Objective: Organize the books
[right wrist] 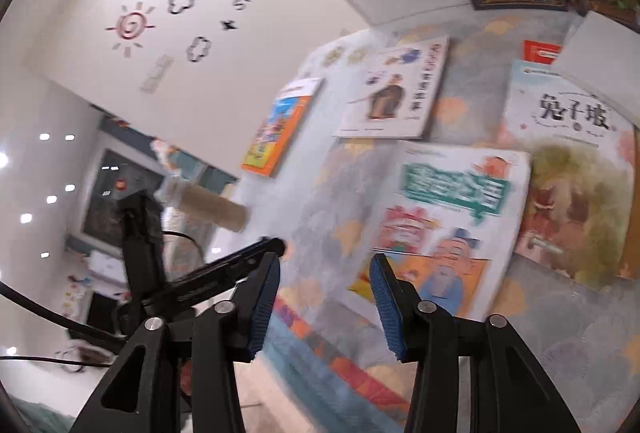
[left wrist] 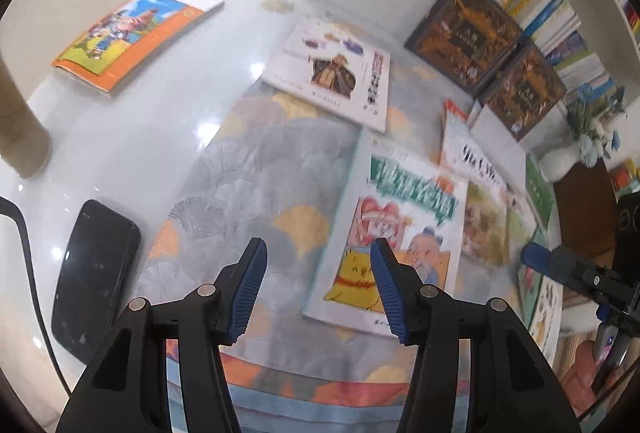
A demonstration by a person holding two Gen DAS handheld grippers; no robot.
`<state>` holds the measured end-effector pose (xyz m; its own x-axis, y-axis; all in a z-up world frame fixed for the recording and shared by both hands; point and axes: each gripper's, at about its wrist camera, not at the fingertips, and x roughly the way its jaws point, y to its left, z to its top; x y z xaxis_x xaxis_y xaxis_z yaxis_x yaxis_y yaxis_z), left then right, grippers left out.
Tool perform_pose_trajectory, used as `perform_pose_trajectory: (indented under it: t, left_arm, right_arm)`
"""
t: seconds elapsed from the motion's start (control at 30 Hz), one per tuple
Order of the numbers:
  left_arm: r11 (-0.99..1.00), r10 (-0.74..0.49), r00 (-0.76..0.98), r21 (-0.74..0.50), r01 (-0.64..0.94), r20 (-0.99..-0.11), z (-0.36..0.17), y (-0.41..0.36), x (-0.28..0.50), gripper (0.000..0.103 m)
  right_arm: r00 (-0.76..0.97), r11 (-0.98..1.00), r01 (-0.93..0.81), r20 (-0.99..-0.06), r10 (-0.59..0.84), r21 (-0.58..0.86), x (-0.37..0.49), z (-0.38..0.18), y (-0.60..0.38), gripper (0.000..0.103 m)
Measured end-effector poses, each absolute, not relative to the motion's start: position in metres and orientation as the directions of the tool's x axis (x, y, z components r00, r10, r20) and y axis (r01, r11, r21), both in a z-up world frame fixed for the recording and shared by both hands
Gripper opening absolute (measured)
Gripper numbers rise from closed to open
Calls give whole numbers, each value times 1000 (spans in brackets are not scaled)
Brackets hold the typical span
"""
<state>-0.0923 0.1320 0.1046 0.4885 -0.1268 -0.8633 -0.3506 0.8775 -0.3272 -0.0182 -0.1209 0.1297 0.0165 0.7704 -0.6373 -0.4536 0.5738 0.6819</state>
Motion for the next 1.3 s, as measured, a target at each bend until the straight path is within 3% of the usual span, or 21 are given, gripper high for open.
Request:
perform_pose_trajectory:
  t: [0.07, 0.2, 0.27, 0.3, 0.37, 0.43, 0.93, 1.17, 1.3]
  left_arm:
    - [887, -167, 447, -332, -321, -879, 92, 133, -87, 50]
    - [907, -234, 357, -335, -255, -904, 62, 122, -70, 50]
    - [923, -251, 318, -325, -206, -914, 50, 112, -63, 50]
    - [930, -252, 305, -316, -185, -919, 46, 108, -61, 50]
    - [945, -247, 279, -294, -142, -928, 39, 100, -56, 50]
    - [959, -232, 252, -265, -105, -939, 31, 95, -53, 50]
    - [975, -221, 279, -209, 71, -935, 28, 75, -57, 54]
    - [942, -326, 286, -333, 26, -901, 27, 87, -60, 54]
    - [853, -482, 332, -520, -32, -811, 39, 116, -66, 54]
  right_arm:
    - [54, 668, -419, -717, 695, 615, -17, 111, -125, 57]
    - [43, 788, -315, -822, 568, 529, -19, 65, -129, 57]
    - [45, 834, -261, -857, 514, 486, -24, 47, -131, 50]
    - [63, 861, -247, -879, 472, 444, -27, 40, -131, 41]
    - [115, 901, -222, -907, 405, 374, -32, 35, -133, 36]
    - [150, 915, -195, -911, 385, 354, -36, 31, -135, 32]
    - [212, 921, -150, -898, 385, 359, -62, 23, -119, 33]
    - [230, 926, -146, -898, 375, 349, -65, 22, -118, 33]
    - [231, 921, -146, -893, 386, 360, -64, 20, -118, 35]
